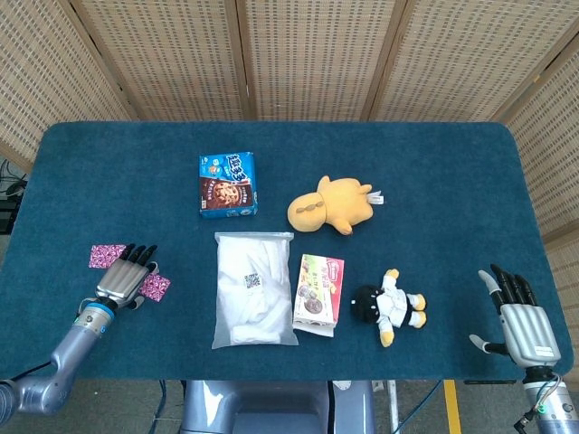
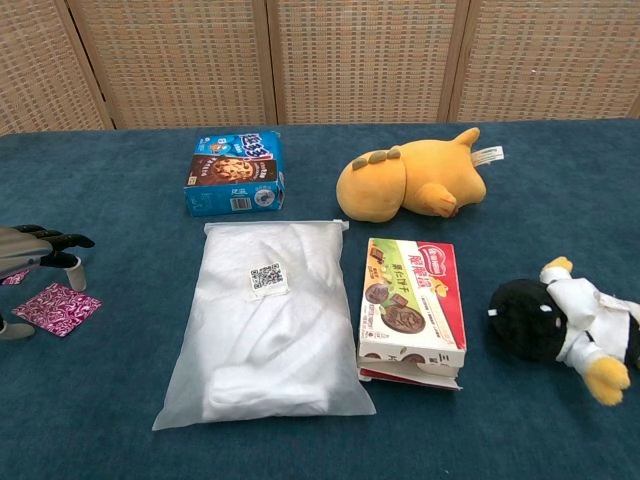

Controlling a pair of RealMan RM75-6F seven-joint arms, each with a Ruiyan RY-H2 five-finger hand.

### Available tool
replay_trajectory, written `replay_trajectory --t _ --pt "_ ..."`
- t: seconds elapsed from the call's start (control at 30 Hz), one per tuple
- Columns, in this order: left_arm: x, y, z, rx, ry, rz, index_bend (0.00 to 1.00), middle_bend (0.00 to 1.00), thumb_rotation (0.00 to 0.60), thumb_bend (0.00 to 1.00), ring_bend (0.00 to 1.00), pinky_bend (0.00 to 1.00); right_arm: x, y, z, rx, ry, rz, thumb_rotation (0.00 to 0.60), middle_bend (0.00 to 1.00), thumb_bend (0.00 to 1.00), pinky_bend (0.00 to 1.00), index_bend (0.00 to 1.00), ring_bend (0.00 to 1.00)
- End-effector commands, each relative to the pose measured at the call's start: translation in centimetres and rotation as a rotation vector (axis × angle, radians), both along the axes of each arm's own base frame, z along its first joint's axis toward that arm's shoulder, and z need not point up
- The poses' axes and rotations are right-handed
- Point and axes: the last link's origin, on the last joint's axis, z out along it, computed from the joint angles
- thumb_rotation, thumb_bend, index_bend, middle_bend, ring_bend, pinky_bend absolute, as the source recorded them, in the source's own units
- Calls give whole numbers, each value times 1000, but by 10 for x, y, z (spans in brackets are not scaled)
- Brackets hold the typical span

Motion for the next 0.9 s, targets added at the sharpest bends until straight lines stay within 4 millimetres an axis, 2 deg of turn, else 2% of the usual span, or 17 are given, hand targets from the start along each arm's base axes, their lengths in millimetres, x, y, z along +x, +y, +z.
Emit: replay_trajectory --t 0.03,0.9 --pt "1 0 1 3 -4 0 445 0 600 304 0 0 0 0 0 0 0 0 600 0 0 0 0 0" --pt "0 0 0 9 -2 2 495 0 600 328 0 0 0 0 1 -3 -4 1 600 0 0 0 0 0"
